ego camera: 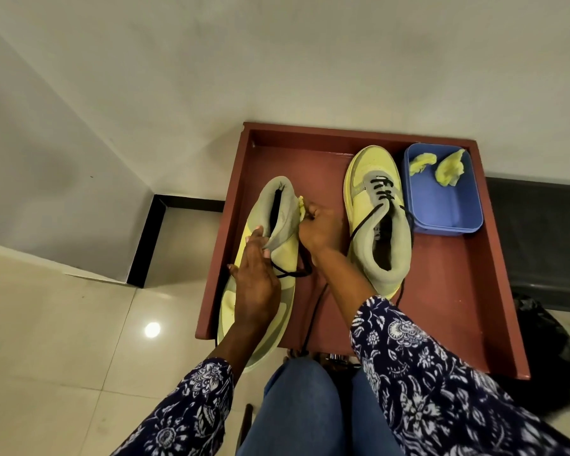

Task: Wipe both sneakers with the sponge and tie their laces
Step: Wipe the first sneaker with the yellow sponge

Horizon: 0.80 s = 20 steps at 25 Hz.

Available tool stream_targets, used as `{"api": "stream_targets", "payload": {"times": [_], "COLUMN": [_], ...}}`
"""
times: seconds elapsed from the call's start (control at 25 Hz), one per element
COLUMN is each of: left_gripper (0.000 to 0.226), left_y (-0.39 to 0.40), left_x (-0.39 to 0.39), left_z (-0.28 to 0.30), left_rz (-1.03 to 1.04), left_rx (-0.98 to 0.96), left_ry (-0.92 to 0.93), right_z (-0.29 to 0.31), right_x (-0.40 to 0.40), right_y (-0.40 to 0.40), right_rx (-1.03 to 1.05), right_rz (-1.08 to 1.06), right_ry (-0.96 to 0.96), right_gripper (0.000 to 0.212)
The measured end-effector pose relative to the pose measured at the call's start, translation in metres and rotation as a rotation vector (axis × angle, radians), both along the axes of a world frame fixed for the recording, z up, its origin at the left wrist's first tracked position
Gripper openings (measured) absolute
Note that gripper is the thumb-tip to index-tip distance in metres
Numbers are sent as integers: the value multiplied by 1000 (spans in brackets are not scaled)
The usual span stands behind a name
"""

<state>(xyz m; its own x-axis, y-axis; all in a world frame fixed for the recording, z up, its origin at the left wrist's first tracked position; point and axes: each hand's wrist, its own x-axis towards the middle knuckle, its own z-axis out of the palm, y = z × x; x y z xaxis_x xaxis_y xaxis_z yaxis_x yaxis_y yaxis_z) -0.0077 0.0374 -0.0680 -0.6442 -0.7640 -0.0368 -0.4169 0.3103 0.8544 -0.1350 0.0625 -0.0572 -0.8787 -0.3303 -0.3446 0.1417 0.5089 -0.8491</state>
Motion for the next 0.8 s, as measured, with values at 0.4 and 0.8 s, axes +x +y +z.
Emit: {"api": "stream_targets", "payload": {"times": [0.4,0.8], "left_gripper": [30,31], "left_y": [-4,-16], "left_x": [-3,-49], "left_z": [13,48], "left_rz": [-33,-32], "left_rx": [-135,-261], "left_ry": [-51,-413], "right_z": [2,23], "right_x": [56,45], "right_y": [38,53], "right_rx": [0,-66], "right_rz": [-9,-44], "right_ry": [-133,-67], "right_gripper": [33,30]}}
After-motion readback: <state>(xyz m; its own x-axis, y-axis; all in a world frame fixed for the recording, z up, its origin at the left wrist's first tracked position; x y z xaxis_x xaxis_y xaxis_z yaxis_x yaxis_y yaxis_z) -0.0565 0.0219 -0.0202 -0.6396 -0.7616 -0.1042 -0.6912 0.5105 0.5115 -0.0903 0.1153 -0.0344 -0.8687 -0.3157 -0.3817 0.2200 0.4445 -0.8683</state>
